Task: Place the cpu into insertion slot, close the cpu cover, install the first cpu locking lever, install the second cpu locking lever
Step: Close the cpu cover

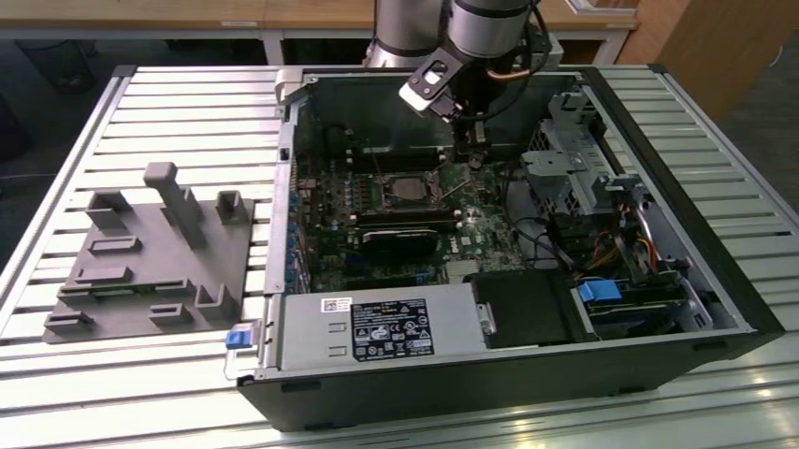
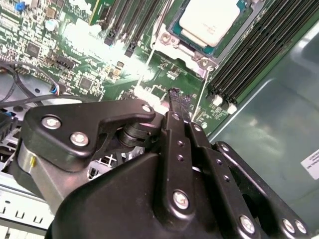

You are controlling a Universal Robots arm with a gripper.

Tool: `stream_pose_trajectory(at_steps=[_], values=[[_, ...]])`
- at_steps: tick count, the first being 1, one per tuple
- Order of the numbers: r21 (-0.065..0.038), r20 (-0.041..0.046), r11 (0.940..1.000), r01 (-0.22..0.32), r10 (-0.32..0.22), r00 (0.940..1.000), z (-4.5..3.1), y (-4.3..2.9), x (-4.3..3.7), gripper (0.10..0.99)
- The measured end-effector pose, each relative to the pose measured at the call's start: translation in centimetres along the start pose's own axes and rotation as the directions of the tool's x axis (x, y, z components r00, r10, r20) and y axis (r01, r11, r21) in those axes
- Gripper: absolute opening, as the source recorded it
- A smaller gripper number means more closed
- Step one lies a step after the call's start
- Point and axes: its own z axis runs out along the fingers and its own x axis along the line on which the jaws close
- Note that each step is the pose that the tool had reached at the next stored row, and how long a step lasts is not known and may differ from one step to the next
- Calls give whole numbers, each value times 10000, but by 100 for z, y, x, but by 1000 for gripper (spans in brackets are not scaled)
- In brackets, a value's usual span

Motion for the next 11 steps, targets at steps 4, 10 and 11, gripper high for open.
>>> stream_pose_trajectory(at_steps=[4,10,11], values=[[2,-2,10000,52,-52,10000,15,34,14,118],[4,-6,9999,112,-112,9999,30,116,33,118],[4,-5,9999,111,-111,9999,33,130,35,118]])
